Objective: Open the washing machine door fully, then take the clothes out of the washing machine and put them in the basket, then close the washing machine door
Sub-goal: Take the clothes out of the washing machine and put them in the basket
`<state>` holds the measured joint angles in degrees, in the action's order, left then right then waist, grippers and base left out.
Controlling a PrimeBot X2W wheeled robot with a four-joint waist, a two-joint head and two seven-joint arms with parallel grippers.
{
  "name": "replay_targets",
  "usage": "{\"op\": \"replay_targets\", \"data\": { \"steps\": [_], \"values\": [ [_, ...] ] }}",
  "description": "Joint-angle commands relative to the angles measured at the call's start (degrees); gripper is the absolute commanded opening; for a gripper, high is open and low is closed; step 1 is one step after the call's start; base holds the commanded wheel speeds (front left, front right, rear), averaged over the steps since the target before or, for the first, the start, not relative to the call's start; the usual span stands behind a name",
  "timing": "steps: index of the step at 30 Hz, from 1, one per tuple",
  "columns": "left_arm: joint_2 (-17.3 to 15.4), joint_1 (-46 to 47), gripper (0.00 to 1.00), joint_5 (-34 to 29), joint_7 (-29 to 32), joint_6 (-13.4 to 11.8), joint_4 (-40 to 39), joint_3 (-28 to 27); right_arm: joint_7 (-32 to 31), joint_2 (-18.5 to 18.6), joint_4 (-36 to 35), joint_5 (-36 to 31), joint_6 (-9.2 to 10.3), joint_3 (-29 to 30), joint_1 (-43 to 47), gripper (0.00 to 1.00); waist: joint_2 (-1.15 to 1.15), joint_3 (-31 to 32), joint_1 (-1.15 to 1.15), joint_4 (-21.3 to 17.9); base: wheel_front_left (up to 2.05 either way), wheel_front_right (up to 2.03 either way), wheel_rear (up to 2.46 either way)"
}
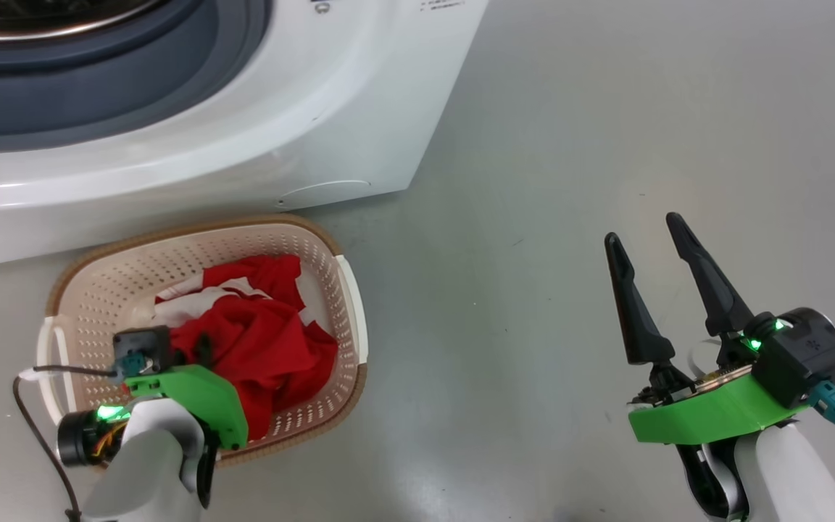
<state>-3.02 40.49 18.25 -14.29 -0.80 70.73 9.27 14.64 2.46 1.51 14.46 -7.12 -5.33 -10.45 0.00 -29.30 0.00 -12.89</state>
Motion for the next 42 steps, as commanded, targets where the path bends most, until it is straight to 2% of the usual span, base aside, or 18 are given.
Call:
{"op": "replay_targets", "data": {
  "steps": [1,6,14,23,32,42],
  "values": [
    [-1.17,0.37,1.0,0.36,-0.71,0.42,-0.23,-1.39,0.36,0.42,-1.14,0.31,-0.36,-1.22,-0.67,1.0,0.0,0.22,0.0,0.36,0.0,0.0,0.0],
    [-0.61,1.25,1.0,1.0,-0.71,1.89,-0.4,-1.09,0.36,0.42,-0.83,0.35,-0.36,-1.28,-0.76,1.0,0.0,1.28,0.0,1.51,0.0,0.0,0.0],
    [-0.29,-1.34,1.0,0.4,-0.71,1.81,-7.07,-1.09,0.36,0.42,-0.73,0.0,-0.36,-0.66,-0.09,1.0,0.0,3.99,0.0,3.33,0.0,0.0,0.0],
    [-0.04,-6.43,1.0,-0.19,-0.71,1.68,-18.93,-2.58,0.36,0.42,0.08,-0.76,-0.36,0.08,1.27,1.0,0.0,8.62,0.0,5.22,0.0,0.0,0.0],
    [0.1,-12.48,1.0,-0.92,-0.71,0.97,-34.71,-3.33,0.36,0.42,1.14,-2.03,-0.36,0.93,3.01,1.0,0.0,13.3,0.0,7.24,0.0,0.0,0.0],
    [0.13,-21.09,1.0,-1.18,-0.71,-2.02,-48.74,-2.77,0.36,0.42,2.33,-3.54,-0.36,1.9,4.96,1.0,0.0,18.65,0.0,9.06,0.0,0.0,0.0]
  ]
}}
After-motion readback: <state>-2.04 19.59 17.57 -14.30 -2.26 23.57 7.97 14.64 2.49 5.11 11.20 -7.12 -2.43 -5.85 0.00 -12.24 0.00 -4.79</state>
